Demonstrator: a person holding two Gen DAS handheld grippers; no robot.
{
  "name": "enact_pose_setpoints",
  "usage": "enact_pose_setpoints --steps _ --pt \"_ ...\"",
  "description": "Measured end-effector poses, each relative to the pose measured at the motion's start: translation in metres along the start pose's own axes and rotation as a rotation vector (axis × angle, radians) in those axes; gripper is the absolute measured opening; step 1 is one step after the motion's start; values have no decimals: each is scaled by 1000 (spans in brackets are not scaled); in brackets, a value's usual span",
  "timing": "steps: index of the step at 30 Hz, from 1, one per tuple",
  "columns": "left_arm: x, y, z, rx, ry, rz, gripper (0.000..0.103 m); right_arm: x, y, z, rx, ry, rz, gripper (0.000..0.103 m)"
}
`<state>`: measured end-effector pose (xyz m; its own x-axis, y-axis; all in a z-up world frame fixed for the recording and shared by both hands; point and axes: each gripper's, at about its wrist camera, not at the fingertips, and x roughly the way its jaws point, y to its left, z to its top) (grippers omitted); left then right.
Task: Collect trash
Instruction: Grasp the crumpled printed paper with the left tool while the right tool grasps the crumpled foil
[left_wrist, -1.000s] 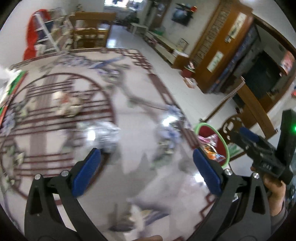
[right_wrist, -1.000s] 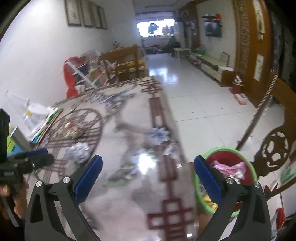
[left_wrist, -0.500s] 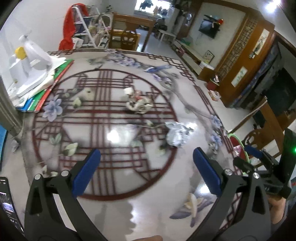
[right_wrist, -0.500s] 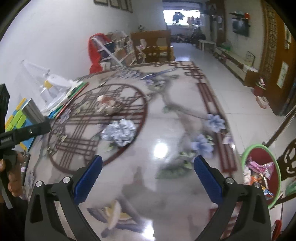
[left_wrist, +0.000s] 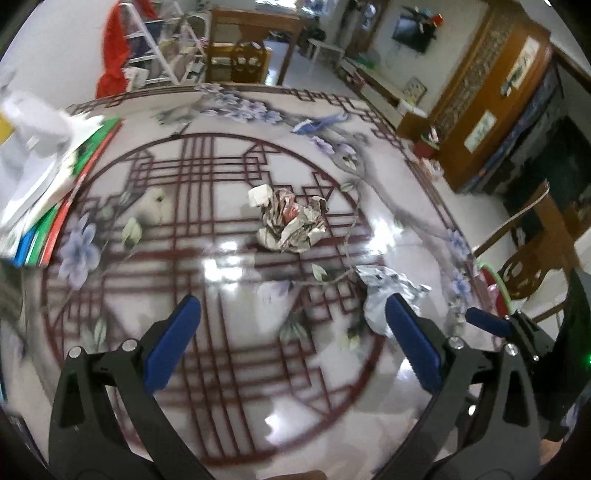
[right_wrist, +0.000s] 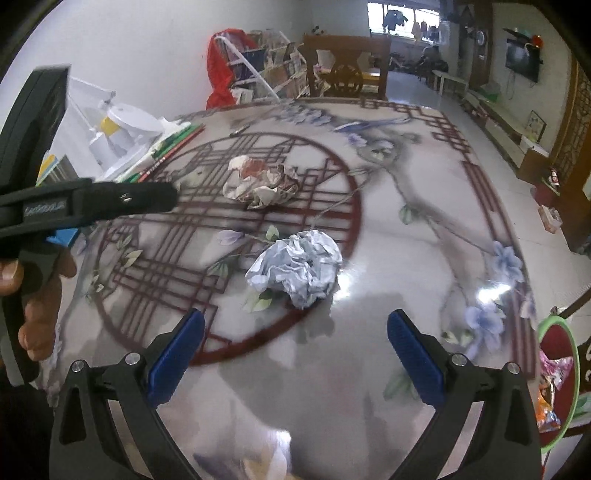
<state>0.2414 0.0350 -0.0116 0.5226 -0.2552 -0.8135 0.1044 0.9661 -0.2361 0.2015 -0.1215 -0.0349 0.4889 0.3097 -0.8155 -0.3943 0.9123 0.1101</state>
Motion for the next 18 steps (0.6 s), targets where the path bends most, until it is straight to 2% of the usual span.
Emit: enact_pose_setpoints --steps 8,11,18 --pt "64 1 28 96 79 0 98 48 -4 16 7 21 -5 96" --pt "80 -2 36 107 81 -6 98 60 -6 20 11 22 -1 96" --pt "108 -4 44 108 93 31 97 71 -11 26 8 11 -3 95"
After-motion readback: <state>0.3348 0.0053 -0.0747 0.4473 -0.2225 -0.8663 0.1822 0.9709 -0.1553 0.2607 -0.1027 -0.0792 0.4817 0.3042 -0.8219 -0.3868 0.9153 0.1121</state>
